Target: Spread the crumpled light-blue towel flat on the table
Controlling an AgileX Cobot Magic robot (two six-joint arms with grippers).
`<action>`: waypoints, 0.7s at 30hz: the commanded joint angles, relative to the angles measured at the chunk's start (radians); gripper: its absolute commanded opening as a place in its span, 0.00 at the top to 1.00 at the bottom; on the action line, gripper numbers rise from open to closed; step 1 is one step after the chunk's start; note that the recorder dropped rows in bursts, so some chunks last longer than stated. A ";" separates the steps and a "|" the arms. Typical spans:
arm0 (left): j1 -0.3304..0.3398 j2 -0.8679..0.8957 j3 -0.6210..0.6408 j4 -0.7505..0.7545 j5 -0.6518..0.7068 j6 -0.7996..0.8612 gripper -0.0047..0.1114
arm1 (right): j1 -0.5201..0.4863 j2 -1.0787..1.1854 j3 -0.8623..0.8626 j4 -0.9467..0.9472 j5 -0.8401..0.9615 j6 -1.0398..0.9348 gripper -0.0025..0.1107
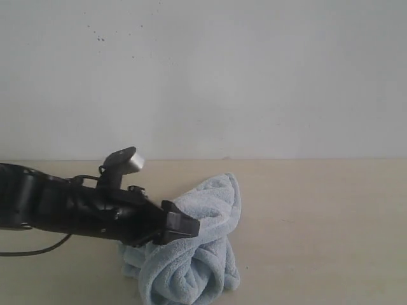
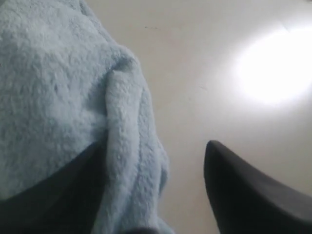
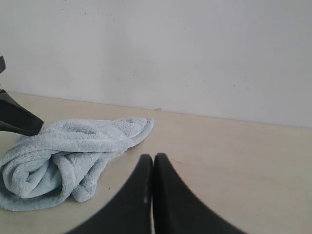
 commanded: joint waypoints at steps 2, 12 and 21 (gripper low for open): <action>-0.097 0.044 -0.096 -0.011 -0.202 0.085 0.46 | 0.001 -0.005 0.000 -0.004 -0.004 -0.001 0.98; -0.195 0.144 -0.144 0.138 -0.436 0.087 0.48 | 0.001 -0.005 0.000 -0.004 -0.004 -0.001 0.98; -0.196 0.112 -0.144 0.135 -0.614 0.057 0.92 | 0.001 -0.005 0.000 -0.004 -0.004 -0.001 0.98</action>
